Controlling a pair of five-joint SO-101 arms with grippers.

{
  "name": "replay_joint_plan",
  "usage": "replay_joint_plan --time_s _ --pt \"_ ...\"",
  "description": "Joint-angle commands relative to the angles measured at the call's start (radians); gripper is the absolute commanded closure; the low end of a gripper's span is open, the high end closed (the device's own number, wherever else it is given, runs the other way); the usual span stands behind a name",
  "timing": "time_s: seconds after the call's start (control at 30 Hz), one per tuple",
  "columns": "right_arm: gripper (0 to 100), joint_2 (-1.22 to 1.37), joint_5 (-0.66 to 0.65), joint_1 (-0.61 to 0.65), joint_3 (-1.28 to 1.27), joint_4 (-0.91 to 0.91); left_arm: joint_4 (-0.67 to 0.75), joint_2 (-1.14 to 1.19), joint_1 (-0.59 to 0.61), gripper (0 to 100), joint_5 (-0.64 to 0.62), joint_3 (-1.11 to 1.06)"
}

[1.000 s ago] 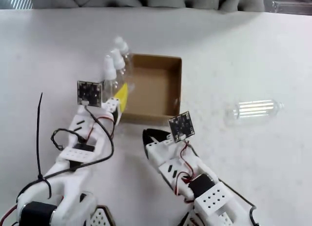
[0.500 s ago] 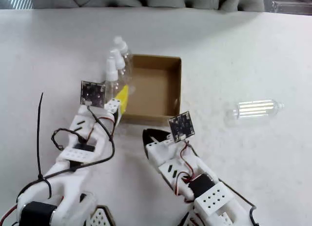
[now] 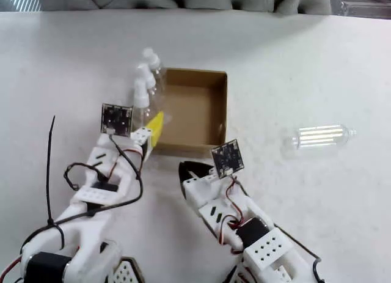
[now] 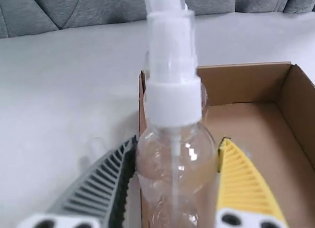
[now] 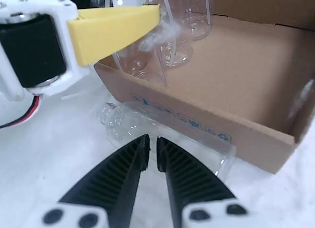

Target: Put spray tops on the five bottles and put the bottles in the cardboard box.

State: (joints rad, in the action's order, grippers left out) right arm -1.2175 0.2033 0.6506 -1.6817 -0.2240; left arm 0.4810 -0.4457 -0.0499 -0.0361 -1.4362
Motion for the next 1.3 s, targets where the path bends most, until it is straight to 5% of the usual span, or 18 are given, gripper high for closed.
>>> replay_joint_plan --time_s 0.0,0.27,1.07,1.27 --pt "98.3 0.005 -0.003 -0.010 -0.008 -0.004 -0.006 -0.012 0.035 77 0.009 0.011" --pt "98.3 0.005 -0.005 -0.010 -0.008 -0.004 -0.009 -0.012 0.031 65 0.005 0.005" --pt "98.3 0.005 -0.011 -0.035 -0.008 0.004 -0.006 -0.016 0.047 65 0.011 -0.005" --pt "98.3 0.005 -0.011 -0.035 -0.008 0.004 -0.032 -0.182 0.047 65 0.011 -0.086"
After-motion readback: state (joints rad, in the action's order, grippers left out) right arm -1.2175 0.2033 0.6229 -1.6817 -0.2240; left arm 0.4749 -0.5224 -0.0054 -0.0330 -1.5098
